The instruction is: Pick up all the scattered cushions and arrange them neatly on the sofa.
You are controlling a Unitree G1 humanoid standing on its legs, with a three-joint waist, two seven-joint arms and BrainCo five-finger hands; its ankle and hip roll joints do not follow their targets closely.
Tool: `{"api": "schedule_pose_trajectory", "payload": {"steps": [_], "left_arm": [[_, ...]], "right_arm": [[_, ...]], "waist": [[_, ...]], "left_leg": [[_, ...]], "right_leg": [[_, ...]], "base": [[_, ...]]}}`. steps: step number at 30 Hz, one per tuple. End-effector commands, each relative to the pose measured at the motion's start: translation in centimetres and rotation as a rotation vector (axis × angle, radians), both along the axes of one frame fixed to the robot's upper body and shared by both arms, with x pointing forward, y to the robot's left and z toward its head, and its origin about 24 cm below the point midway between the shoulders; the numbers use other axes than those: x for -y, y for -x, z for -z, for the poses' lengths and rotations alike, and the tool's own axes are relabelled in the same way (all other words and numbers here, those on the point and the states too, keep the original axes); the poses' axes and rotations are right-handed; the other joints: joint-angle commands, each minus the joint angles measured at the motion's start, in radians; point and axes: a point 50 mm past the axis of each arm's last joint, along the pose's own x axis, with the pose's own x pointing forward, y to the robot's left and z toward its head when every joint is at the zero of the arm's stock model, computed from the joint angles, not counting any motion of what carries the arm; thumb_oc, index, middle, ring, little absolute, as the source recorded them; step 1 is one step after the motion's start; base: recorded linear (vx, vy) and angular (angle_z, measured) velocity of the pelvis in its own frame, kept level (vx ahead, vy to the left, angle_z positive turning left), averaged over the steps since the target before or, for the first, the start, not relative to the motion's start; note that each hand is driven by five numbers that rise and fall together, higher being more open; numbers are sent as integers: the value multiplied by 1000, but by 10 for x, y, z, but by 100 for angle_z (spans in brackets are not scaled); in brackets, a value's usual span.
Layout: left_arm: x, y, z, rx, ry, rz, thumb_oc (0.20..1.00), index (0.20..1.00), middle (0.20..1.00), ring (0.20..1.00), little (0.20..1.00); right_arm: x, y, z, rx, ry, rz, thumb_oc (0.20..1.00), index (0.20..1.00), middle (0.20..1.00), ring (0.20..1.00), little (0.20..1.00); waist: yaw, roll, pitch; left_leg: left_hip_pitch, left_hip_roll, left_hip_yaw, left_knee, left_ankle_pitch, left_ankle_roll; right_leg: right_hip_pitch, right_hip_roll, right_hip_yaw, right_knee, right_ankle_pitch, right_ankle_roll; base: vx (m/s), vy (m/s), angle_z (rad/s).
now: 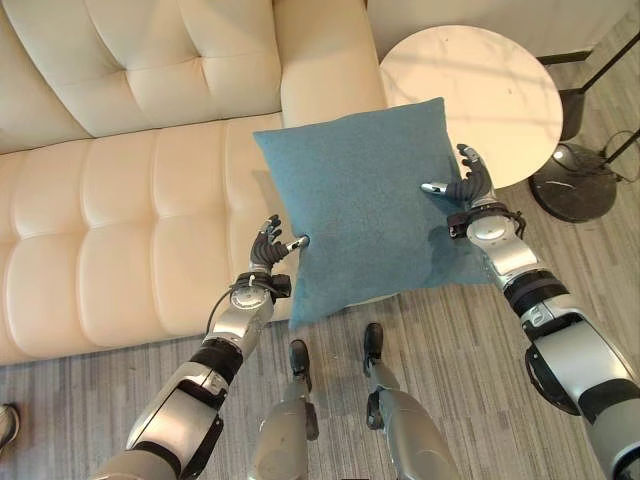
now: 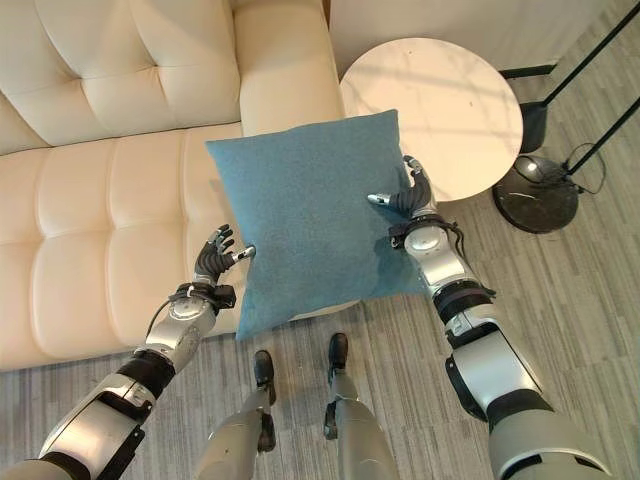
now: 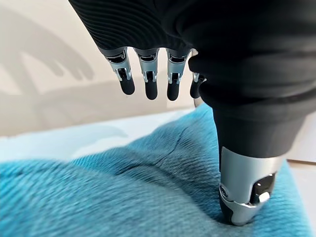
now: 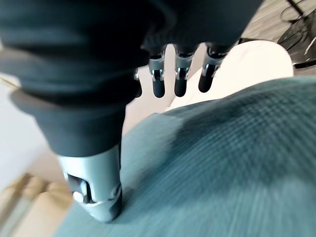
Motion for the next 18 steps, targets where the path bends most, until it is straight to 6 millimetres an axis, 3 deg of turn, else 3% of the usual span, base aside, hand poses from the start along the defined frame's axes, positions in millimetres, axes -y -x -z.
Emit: {"api": "schedule_pose_trajectory", "payload": {"steps": [1, 2, 7, 9, 10, 11, 13, 14, 15, 17, 18], "left_arm": [[8, -13, -28, 116, -46, 48, 1000, 1000, 1000, 1000, 1000], [11, -14, -29, 120, -52, 61, 1000, 1000, 1000, 1000, 1000], [14, -11, -27, 119, -58, 96, 1000, 1000, 1000, 1000, 1000], [15, -10, -24, 110, -68, 109, 1000, 1000, 1000, 1000, 1000], [17, -10, -23, 103, -78, 126, 1000, 1000, 1000, 1000, 1000], [17, -10, -22, 103, -78, 126, 1000, 1000, 1000, 1000, 1000], [23, -10, -21, 98, -83, 151, 1000, 1000, 1000, 1000, 1000], [23, -10, -21, 97, -83, 151, 1000, 1000, 1000, 1000, 1000], [31, -10, -23, 105, -78, 178, 1000, 1000, 1000, 1000, 1000], [34, -10, -24, 111, -73, 187, 1000, 1000, 1000, 1000, 1000], [44, -10, -27, 118, -67, 217, 1000, 1000, 1000, 1000, 1000]], "right_arm": [[13, -5, -30, 50, 92, 57, 1000, 1000, 1000, 1000, 1000], [28, -6, -24, -36, 87, 119, 1000, 1000, 1000, 1000, 1000], [33, -4, 1, -168, 85, 108, 1000, 1000, 1000, 1000, 1000], [25, -3, 14, -215, 104, 53, 1000, 1000, 1000, 1000, 1000], [10, -1, 31, -266, 116, -31, 1000, 1000, 1000, 1000, 1000], [10, -1, 31, -266, 116, -31, 1000, 1000, 1000, 1000, 1000], [-17, 1, 47, -303, 95, -157, 1000, 1000, 1000, 1000, 1000], [-17, 1, 47, -303, 95, -157, 1000, 1000, 1000, 1000, 1000], [-40, 2, 50, -293, 48, -252, 1000, 1000, 1000, 1000, 1000], [-51, 3, 50, -281, 5, -297, 1000, 1000, 1000, 1000, 1000], [-77, 6, 48, -259, -52, -416, 576, 576, 576, 576, 576]], "waist": [[11, -2, -37], [22, 7, -36], [27, 12, -38], [25, 9, -40], [22, 5, -42], [22, 5, -43], [21, 1, -46], [21, 1, -46], [20, 2, -45], [19, 1, -44], [16, -1, -43]], "left_leg": [[-33, -19, -63, -7, -26, -40], [-39, -21, -68, -7, -23, -43], [-46, -23, -77, -7, -19, -45], [-46, -24, -81, -7, -19, -45], [-47, -25, -83, -7, -19, -45], [-47, -25, -84, -7, -19, -45], [-44, -25, -84, -7, -20, -45], [-44, -25, -84, -7, -20, -45], [-41, -27, -84, -7, -22, -45], [-39, -27, -84, -7, -23, -45], [-37, -28, -82, -7, -23, -45]], "right_leg": [[41, -8, 19, 84, -209, 86], [39, -9, 13, 87, -211, 87], [39, -10, 5, 89, -215, 86], [40, -9, 4, 90, -216, 84], [39, -9, 2, 90, -217, 84], [39, -9, 2, 90, -217, 84], [42, -10, 4, 89, -217, 83], [42, -10, 4, 89, -217, 83], [44, -10, 5, 89, -216, 82], [45, -10, 6, 89, -217, 82], [48, -10, 7, 88, -215, 82]], "base": [[13, 2, 5], [14, 2, 3], [21, 1, 10], [18, -12, 7], [11, -16, 4], [11, -11, 3], [0, 0, 0], [0, 0, 0], [0, 0, 0], [0, 0, 0], [0, 0, 0]]}}
